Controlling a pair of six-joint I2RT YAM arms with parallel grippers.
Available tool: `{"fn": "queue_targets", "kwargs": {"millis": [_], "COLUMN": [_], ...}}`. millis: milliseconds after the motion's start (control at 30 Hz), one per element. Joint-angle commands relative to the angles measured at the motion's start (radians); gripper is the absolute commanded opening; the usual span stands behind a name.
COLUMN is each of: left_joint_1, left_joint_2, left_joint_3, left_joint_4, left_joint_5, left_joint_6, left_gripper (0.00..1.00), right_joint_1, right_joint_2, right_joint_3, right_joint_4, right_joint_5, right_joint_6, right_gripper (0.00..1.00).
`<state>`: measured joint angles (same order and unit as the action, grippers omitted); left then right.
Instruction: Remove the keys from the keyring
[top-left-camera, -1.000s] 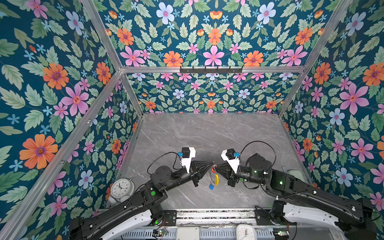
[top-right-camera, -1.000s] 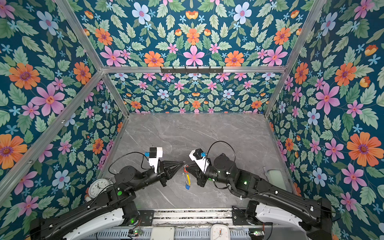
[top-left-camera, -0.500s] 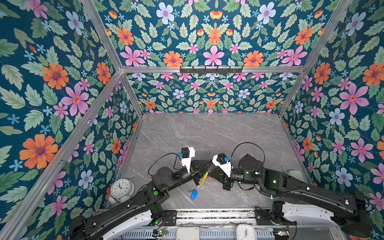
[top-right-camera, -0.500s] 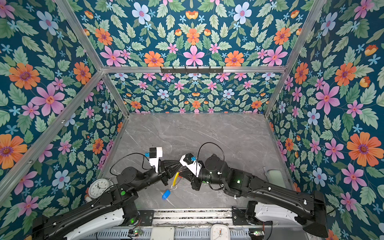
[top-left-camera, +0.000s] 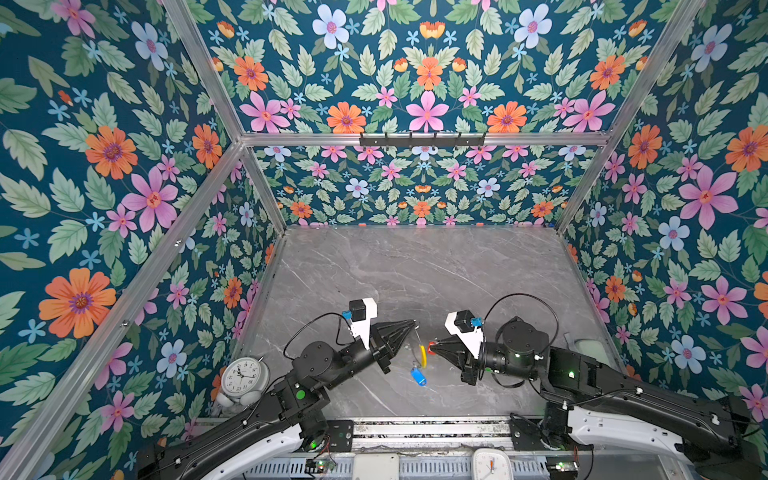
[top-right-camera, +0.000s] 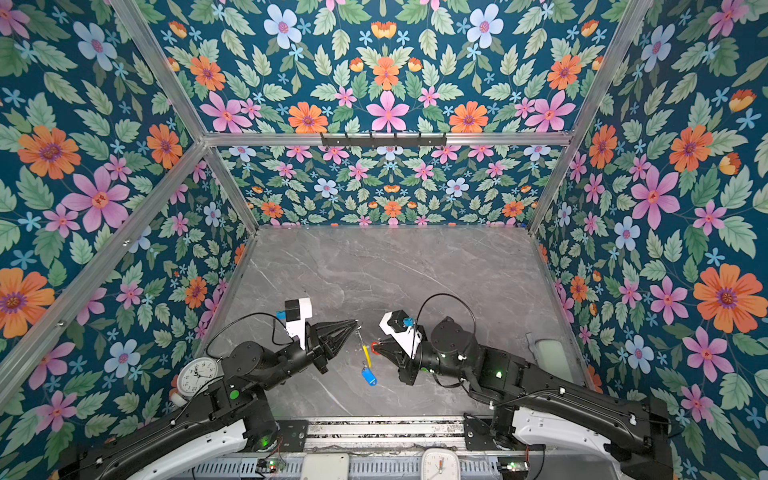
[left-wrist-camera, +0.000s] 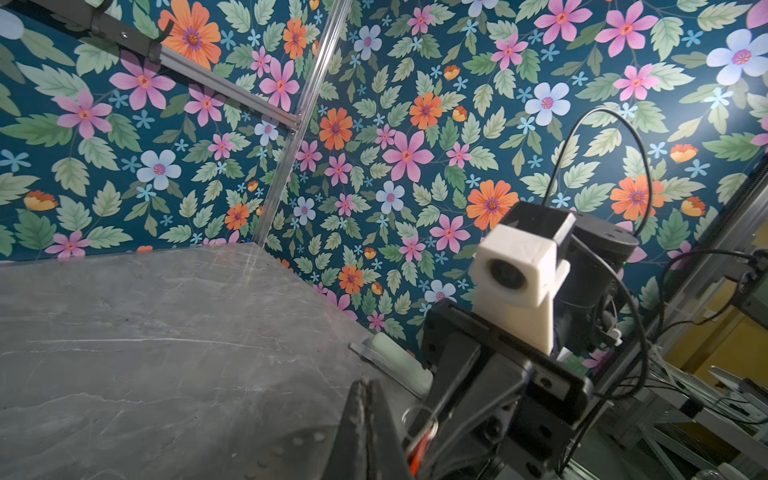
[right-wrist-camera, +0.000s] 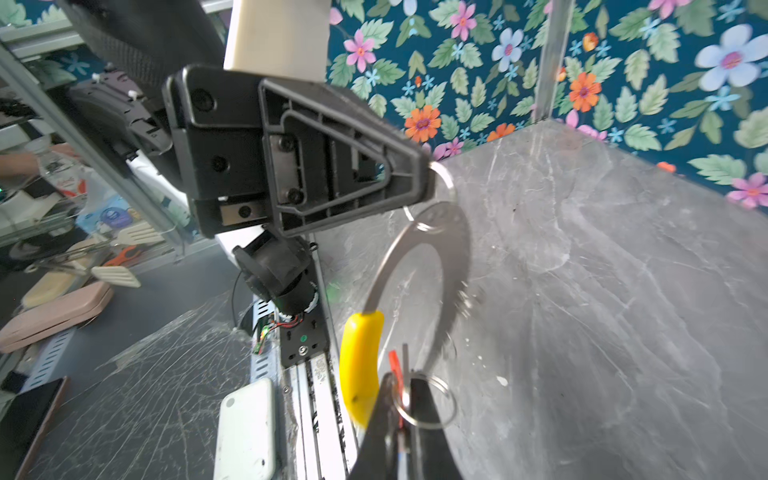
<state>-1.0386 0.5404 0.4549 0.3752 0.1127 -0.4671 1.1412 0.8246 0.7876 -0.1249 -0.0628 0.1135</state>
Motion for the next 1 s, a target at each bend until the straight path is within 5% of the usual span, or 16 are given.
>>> {"fn": "queue_targets", "kwargs": {"millis": [0, 267, 967], "left_joint_1": [0.001, 0.0, 0.0], "left_joint_2": [-0.04, -0.105, -0.069], "left_joint_3": [-0.006, -0.022, -0.042], "left_joint_4": [-0.037, -0.084, -0.041], "left_joint_5": [-0.053, -0.097, -0.083], "left_joint_6": [0.016, 0.009, -0.004], "left_gripper": [0.0, 0.0, 0.0], "right_joint_1": [-0.039, -0.419, -0.426], "right_joint_2": [-0.033, 0.036, 0.518], "right_joint_3": [-0.006, -0.168, -0.348], "right_joint_4": [-0.046, 0.003, 0.293], "right_joint_5": [0.086, -0.203, -0.216], "right_joint_6": [0.03, 0.278, 0.411], "right_gripper": [0.0, 0.0, 0.0]}}
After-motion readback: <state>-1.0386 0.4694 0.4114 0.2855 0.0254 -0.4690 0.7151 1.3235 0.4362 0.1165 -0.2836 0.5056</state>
